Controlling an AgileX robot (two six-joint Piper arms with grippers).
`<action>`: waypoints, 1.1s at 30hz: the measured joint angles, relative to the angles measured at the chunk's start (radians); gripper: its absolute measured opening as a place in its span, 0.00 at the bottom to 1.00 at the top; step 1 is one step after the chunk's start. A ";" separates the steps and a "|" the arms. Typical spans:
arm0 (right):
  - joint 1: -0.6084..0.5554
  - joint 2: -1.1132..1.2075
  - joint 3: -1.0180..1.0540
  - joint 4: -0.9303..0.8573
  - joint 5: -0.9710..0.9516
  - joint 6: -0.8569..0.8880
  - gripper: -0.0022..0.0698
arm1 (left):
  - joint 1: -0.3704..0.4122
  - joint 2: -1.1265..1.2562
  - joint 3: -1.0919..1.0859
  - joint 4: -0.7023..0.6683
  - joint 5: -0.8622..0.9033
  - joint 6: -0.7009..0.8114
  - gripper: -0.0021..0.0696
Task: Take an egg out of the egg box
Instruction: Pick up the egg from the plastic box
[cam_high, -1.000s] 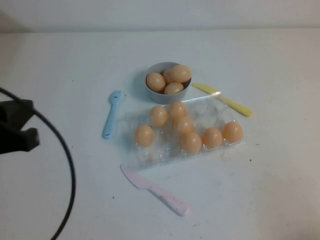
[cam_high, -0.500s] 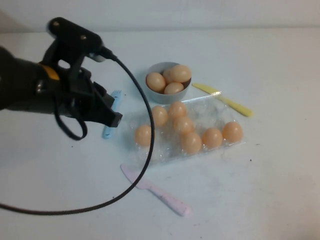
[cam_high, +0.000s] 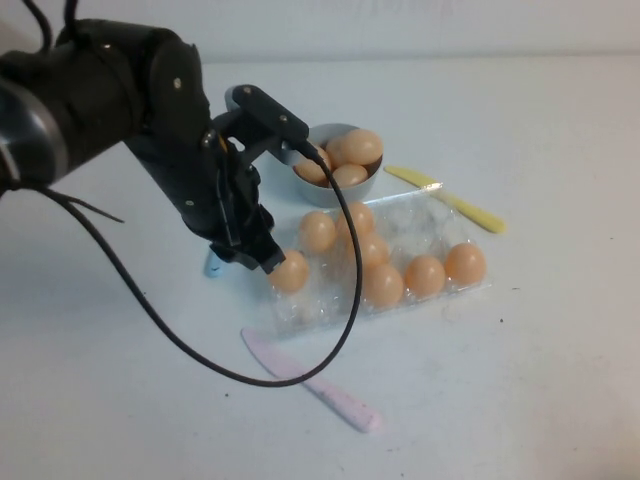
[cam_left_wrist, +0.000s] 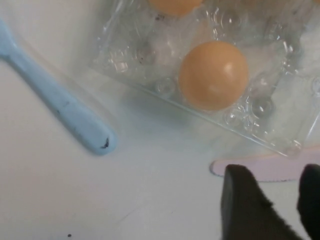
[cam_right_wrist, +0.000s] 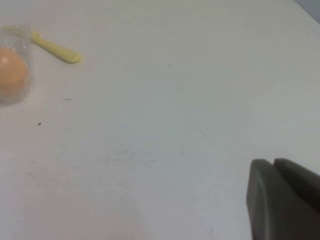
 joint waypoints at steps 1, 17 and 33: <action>0.000 0.000 0.000 0.000 0.000 0.000 0.01 | -0.002 0.022 -0.010 0.002 0.007 0.002 0.32; 0.000 0.000 0.000 0.000 0.000 0.000 0.01 | -0.063 0.147 -0.028 0.029 -0.118 0.136 0.84; 0.000 0.000 0.000 0.000 0.000 0.000 0.01 | -0.066 0.195 -0.030 0.056 -0.192 0.180 0.84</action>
